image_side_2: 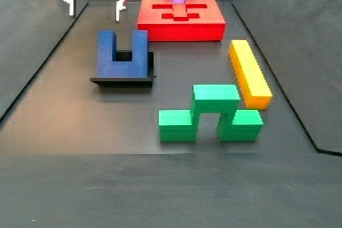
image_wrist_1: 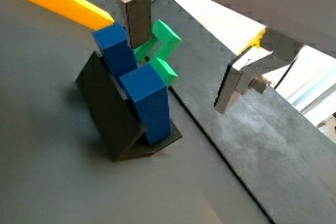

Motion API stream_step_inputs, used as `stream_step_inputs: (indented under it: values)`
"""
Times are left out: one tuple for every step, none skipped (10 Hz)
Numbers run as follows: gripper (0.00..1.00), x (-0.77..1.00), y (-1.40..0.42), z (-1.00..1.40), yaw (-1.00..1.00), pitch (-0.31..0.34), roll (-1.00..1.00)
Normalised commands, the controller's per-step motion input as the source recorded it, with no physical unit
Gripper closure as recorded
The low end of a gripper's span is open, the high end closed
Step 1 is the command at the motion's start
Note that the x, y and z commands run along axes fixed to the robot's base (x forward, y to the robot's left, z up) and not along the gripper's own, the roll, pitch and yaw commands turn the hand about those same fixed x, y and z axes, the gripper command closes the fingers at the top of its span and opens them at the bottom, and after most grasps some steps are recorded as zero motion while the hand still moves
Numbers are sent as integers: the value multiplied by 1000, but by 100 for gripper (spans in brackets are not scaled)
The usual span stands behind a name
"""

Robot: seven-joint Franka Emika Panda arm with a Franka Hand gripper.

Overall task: Pick up the blue object. Move up. Place the blue object on the fixture. Regrasp the blue object. Move to above the board. Insert the blue object.
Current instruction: Regrasp the blue object.

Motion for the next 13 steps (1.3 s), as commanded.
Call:
stream_step_inputs:
  values:
    - [0, 166, -140, -89, -43, 623, 120]
    - [0, 263, -137, 0, -109, 769, 134]
    - [0, 260, -186, 0, -120, 729, 209]
    - [0, 266, -180, -9, -129, 711, 166]
    - [0, 209, -140, -94, -26, 483, 69]
    - [0, 380, -51, -106, 9, 366, 54]
    - [0, 554, 0, 0, 149, 357, 51]
    - [0, 580, 0, 0, 217, 349, 60]
    - [0, 477, 0, 0, 209, 311, 71]
    - [0, 483, 0, 0, 226, 286, 71]
    - [0, 594, 0, -23, 266, 314, 71]
    - [0, 643, 0, -49, 283, 326, 80]
    - [0, 689, 0, -89, 283, 280, 46]
